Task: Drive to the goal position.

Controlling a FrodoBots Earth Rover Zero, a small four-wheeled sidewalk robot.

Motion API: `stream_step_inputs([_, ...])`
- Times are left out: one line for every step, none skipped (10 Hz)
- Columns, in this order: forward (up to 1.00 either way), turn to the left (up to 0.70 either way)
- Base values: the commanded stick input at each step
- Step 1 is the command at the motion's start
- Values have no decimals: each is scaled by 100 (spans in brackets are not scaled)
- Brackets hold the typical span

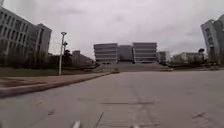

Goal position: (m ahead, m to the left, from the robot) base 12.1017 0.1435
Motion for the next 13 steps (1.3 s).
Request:
stream_step_inputs([100,-32])
stream_step_inputs([100,-32])
stream_step_inputs([100,-32])
stream_step_inputs([100,-32])
stream_step_inputs([100,-27])
stream_step_inputs([100,0])
stream_step_inputs([100,0])
stream_step_inputs([100,0])
stream_step_inputs([100,0])
stream_step_inputs([100,0])
stream_step_inputs([100,0])
stream_step_inputs([100,0])
stream_step_inputs([100,0])
